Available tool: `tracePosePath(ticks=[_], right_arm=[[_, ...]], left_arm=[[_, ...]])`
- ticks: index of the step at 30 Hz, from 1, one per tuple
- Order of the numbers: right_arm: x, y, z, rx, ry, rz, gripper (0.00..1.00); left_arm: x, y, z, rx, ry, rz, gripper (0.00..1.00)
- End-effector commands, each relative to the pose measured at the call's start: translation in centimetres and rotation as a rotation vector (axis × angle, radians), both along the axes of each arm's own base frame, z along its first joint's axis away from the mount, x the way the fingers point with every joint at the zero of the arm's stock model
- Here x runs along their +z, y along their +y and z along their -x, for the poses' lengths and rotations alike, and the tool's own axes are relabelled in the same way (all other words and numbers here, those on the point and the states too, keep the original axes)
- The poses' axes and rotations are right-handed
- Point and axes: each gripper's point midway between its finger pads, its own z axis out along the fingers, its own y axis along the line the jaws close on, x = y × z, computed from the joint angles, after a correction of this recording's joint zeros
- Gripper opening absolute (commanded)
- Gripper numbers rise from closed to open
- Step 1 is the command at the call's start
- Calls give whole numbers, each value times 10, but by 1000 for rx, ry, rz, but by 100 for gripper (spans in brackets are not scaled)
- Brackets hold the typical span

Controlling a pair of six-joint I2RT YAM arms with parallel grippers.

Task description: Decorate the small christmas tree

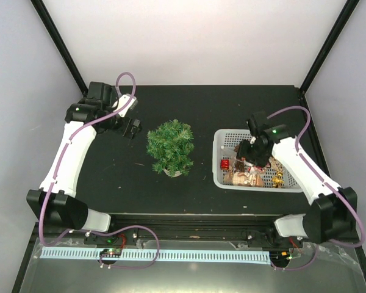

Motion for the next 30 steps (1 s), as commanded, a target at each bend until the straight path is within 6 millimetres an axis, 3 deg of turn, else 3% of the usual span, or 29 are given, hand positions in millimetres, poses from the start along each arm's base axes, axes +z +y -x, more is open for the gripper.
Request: tracePosePath(ticks=[1, 6, 12, 24, 30], right_arm=[[5, 13, -31, -96, 13, -139, 57], [-3, 20, -52, -162, 69, -191, 53], [-25, 15, -56, -205, 133, -183, 54], [-51, -39, -63, -316, 156, -120, 54], [-63, -56, -70, -358, 162, -121, 48]], left_arm=[[19, 1, -7, 34, -55, 27, 99], [24, -1, -3, 34, -69, 48, 99], [25, -1, 1, 35, -83, 52, 99], [22, -2, 1, 36, -78, 68, 99], [19, -2, -1, 39, -71, 68, 99]])
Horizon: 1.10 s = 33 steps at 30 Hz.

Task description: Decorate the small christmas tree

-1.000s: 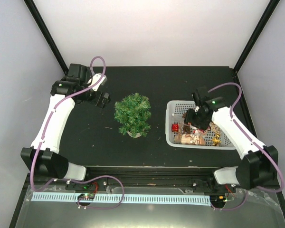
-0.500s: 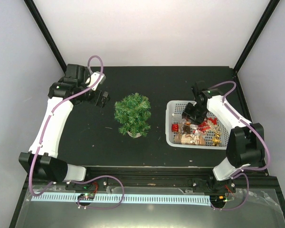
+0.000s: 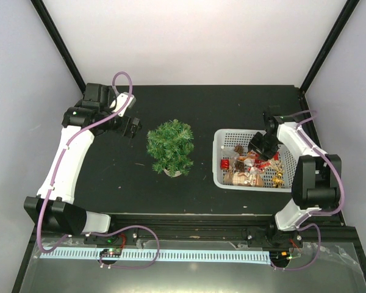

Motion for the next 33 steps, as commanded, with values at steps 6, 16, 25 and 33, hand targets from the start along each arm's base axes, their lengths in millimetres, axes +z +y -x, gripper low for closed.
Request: tracePosePath(ticks=[6, 16, 25, 33], right_arm=[[-19, -12, -20, -25, 7, 4, 45], [-26, -9, -39, -26, -3, -12, 29], [-17, -10, -40, -16, -14, -2, 10], [10, -14, -44, 2, -72, 20, 1]], left_arm=[[5, 0, -5, 14, -17, 21, 99], [3, 2, -6, 21, -13, 11, 99], [2, 1, -8, 19, -11, 15, 99], [5, 0, -10, 15, -13, 22, 99]])
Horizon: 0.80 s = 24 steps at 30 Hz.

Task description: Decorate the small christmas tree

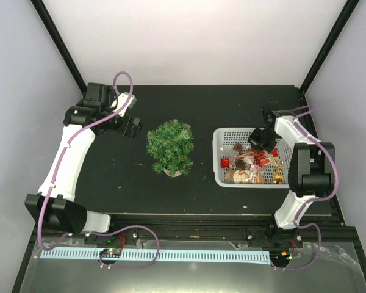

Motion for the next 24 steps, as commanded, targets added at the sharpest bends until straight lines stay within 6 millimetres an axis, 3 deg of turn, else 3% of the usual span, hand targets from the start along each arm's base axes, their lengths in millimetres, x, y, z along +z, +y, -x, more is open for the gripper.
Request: tracePosePath(ticks=[1, 5, 9, 15, 20, 24], right_arm=[[38, -6, -12, 16, -102, 26, 1], [55, -7, -12, 34, -135, 37, 6], [58, -6, -7, 40, -144, 34, 9], [72, -2, -7, 32, -192, 6, 7], [106, 1, -5, 38, -259, -16, 7], [142, 2, 0, 55, -332, -17, 7]], left_arm=[[10, 0, -7, 8, -30, 19, 99], [11, -1, -8, 6, -29, 23, 99], [11, -3, -6, -1, -25, 32, 99], [14, -4, -3, -15, -30, 36, 99], [23, -8, 3, -60, -51, 32, 99], [46, -7, 7, -84, -117, 18, 99]])
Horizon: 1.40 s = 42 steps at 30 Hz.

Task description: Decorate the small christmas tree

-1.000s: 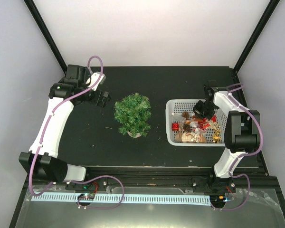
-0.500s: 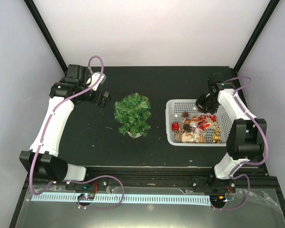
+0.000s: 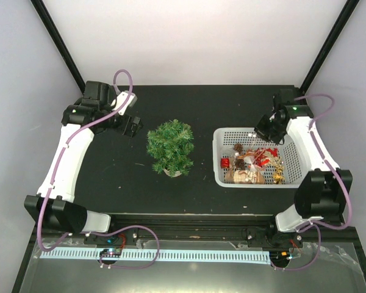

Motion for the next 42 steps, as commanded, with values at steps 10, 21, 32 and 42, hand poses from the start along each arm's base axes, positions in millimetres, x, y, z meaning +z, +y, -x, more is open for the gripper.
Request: tracePosePath(ticks=[10, 21, 32, 42], right_arm=[[159, 22, 24, 161, -401, -19, 9], [273, 68, 48, 372, -680, -165, 11], [180, 48, 49, 326, -383, -35, 15], [72, 81, 43, 401, -141, -68, 26]], left_arm=[[141, -33, 34, -291, -320, 78, 99], [159, -96, 68, -589, -317, 217, 99], [153, -116, 63, -590, -289, 219, 99], [116, -108, 50, -502, -195, 167, 99]])
